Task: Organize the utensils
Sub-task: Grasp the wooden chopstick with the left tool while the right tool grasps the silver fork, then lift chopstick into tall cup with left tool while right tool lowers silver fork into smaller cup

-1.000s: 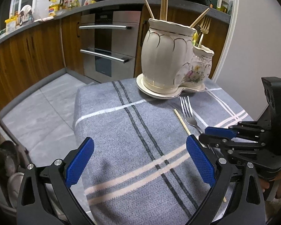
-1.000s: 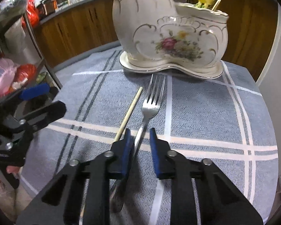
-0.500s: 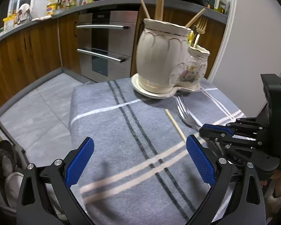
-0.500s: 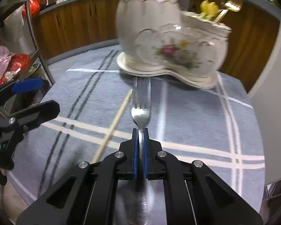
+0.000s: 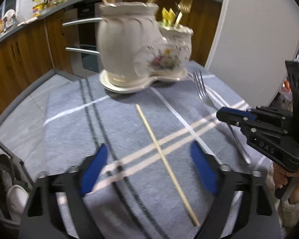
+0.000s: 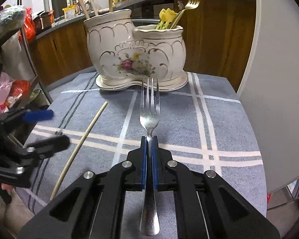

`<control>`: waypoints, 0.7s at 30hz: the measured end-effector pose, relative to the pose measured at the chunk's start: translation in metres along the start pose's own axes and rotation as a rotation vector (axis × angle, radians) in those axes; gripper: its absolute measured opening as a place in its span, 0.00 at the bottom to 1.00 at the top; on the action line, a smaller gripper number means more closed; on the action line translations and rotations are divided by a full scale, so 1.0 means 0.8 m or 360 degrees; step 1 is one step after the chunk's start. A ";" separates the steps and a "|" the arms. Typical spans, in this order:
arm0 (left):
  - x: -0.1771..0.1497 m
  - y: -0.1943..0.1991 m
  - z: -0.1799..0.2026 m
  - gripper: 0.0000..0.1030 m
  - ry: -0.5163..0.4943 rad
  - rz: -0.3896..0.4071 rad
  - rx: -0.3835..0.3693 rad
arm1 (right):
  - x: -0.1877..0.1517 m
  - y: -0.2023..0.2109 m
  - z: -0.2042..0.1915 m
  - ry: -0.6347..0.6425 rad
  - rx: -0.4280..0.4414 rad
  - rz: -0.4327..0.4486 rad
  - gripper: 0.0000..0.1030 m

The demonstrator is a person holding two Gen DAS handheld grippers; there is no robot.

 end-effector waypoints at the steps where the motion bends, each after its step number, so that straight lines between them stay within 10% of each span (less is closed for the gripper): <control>1: -0.001 -0.005 0.003 0.62 -0.0010 -0.0026 0.0016 | -0.001 0.000 0.001 -0.0006 0.0009 0.0004 0.05; 9: -0.008 -0.021 -0.004 0.08 -0.0042 -0.0122 0.0072 | -0.002 0.001 0.002 -0.0045 0.0083 0.0046 0.05; 17: -0.007 -0.015 -0.014 0.05 -0.0039 -0.0212 0.0066 | -0.006 -0.001 0.002 -0.0038 0.0135 0.0031 0.05; 21: -0.007 -0.020 -0.011 0.22 -0.0088 -0.0243 0.0095 | -0.008 -0.002 0.001 -0.0041 0.0149 0.0030 0.05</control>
Point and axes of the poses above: each gripper's, at about its wrist camera, not at the fingertips, and y roughly against the way its jaws point, z to its right, x to its top, the point moved 4 cm from there along -y, roughly the way its jaws point, and after that the axes turned 3 degrees about z, right-handed, at the moved point
